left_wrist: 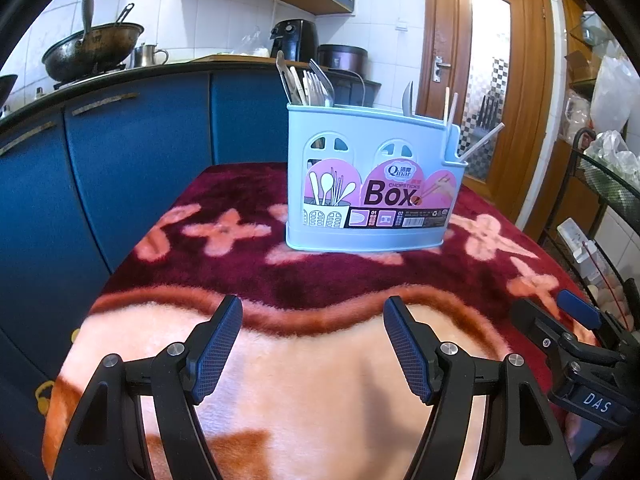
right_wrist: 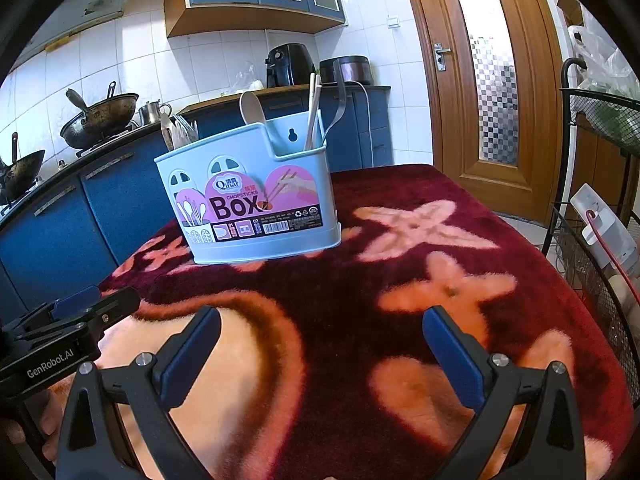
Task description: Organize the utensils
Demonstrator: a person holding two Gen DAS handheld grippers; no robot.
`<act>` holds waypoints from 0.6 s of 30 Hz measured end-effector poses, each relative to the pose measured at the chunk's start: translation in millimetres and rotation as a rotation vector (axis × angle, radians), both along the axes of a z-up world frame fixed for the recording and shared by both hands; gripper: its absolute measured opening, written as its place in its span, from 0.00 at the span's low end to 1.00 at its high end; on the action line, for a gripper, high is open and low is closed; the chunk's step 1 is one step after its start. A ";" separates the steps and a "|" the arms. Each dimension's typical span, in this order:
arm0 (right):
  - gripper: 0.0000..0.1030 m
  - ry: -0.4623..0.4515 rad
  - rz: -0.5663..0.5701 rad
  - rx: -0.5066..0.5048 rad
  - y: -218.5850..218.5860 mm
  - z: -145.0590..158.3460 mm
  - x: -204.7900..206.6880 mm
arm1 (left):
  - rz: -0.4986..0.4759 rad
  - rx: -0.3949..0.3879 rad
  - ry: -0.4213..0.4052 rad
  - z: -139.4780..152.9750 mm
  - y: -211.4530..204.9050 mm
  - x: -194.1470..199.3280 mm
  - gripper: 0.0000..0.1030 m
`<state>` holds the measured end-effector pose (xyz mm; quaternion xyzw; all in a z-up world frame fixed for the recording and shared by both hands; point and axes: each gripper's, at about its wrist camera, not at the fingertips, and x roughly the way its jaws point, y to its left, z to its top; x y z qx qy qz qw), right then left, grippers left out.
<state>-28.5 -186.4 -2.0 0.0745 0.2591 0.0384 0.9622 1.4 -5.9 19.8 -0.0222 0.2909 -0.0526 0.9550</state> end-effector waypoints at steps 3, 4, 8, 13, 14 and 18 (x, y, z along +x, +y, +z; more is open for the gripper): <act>1.00 0.001 0.000 0.001 -0.1 -0.1 0.2 | 0.000 0.000 0.000 -0.1 -0.2 0.0 0.72; 1.00 0.001 0.000 0.002 0.2 -0.3 -0.1 | 0.000 0.000 0.000 -0.2 -0.3 0.1 0.72; 1.00 0.001 0.000 0.002 -0.5 0.1 0.6 | -0.002 -0.002 0.001 -0.5 -0.3 0.2 0.72; 1.00 0.002 0.000 0.002 0.4 -0.5 0.1 | -0.005 -0.009 0.007 -1.9 -0.8 1.4 0.72; 1.00 0.002 0.000 0.002 0.3 -0.6 0.0 | -0.005 -0.010 0.008 -2.1 -1.1 1.5 0.72; 1.00 0.002 0.000 0.003 -0.1 -0.3 0.3 | -0.005 -0.012 0.008 -2.1 -1.2 1.8 0.72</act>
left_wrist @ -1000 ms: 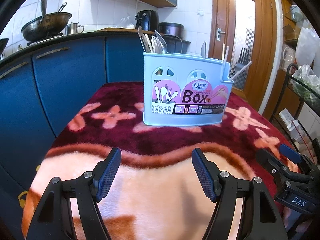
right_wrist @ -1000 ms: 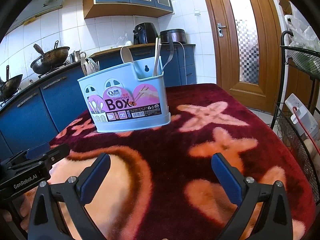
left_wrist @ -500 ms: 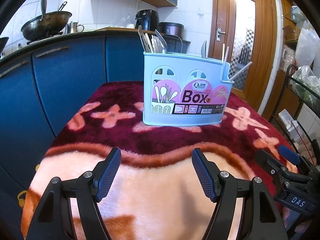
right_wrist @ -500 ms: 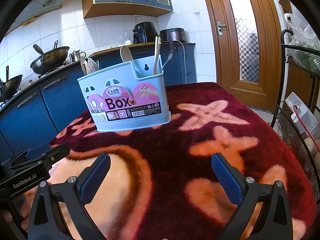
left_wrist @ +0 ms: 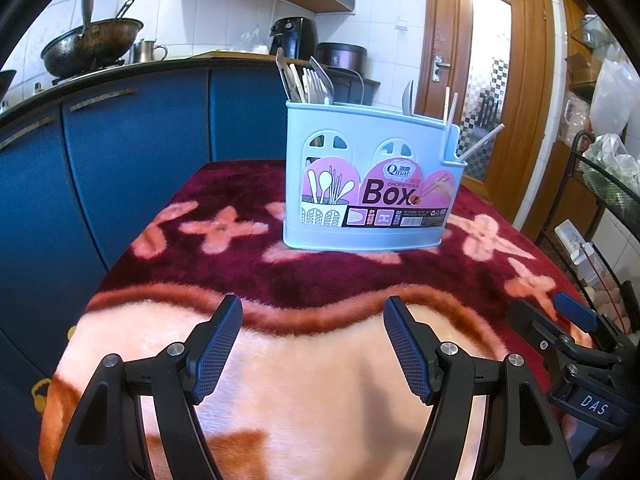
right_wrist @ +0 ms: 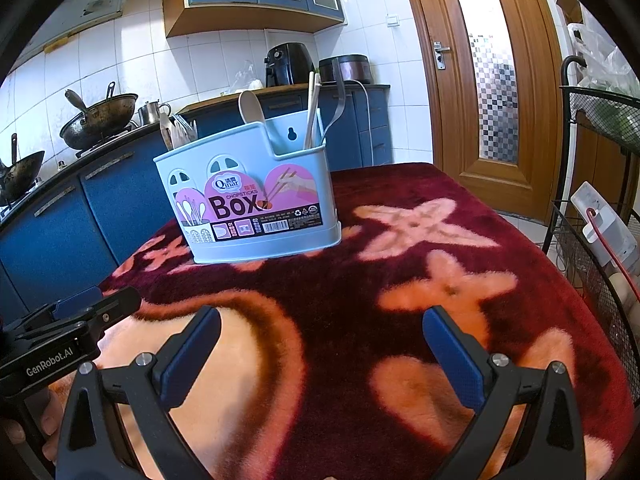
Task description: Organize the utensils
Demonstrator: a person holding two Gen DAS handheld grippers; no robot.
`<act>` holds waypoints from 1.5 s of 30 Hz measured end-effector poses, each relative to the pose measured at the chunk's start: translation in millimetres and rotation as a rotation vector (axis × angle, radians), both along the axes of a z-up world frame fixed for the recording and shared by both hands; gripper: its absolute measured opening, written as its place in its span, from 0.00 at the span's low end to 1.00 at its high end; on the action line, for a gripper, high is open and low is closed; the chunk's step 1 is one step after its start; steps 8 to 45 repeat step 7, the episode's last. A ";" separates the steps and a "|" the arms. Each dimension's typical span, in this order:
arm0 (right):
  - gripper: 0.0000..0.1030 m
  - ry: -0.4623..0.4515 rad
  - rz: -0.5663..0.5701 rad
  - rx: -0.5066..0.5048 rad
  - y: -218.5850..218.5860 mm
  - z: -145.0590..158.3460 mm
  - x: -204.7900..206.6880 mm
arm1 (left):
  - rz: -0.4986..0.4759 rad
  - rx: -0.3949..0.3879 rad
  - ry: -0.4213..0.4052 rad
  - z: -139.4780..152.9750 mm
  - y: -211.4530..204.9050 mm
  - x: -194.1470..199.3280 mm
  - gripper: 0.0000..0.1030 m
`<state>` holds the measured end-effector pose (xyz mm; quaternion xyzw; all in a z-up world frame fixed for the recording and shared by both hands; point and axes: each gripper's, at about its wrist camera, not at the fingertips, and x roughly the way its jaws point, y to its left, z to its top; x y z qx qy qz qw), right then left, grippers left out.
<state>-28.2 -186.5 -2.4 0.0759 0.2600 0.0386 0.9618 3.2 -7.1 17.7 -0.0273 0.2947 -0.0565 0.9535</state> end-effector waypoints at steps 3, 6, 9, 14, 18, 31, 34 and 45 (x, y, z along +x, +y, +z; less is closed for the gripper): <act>1.00 0.001 0.000 0.000 0.6 -0.4 -0.2 | -0.002 0.000 0.002 -0.3 -0.1 0.2 0.72; 1.00 0.001 -0.001 0.000 0.4 -0.5 -0.4 | -0.004 0.000 0.006 -0.5 -0.3 0.7 0.72; 1.00 0.001 0.000 0.001 0.8 -0.8 -0.6 | -0.005 -0.001 0.007 -0.7 -0.7 0.8 0.72; 1.00 0.001 0.000 0.001 0.8 -0.8 -0.6 | -0.005 -0.001 0.007 -0.7 -0.7 0.8 0.72; 1.00 0.001 0.000 0.001 0.8 -0.8 -0.6 | -0.005 -0.001 0.007 -0.7 -0.7 0.8 0.72; 1.00 0.001 0.000 0.001 0.8 -0.8 -0.6 | -0.005 -0.001 0.007 -0.7 -0.7 0.8 0.72; 1.00 0.001 0.000 0.001 0.8 -0.8 -0.6 | -0.005 -0.001 0.007 -0.7 -0.7 0.8 0.72; 1.00 0.001 0.000 0.001 0.8 -0.8 -0.6 | -0.005 -0.001 0.007 -0.7 -0.7 0.8 0.72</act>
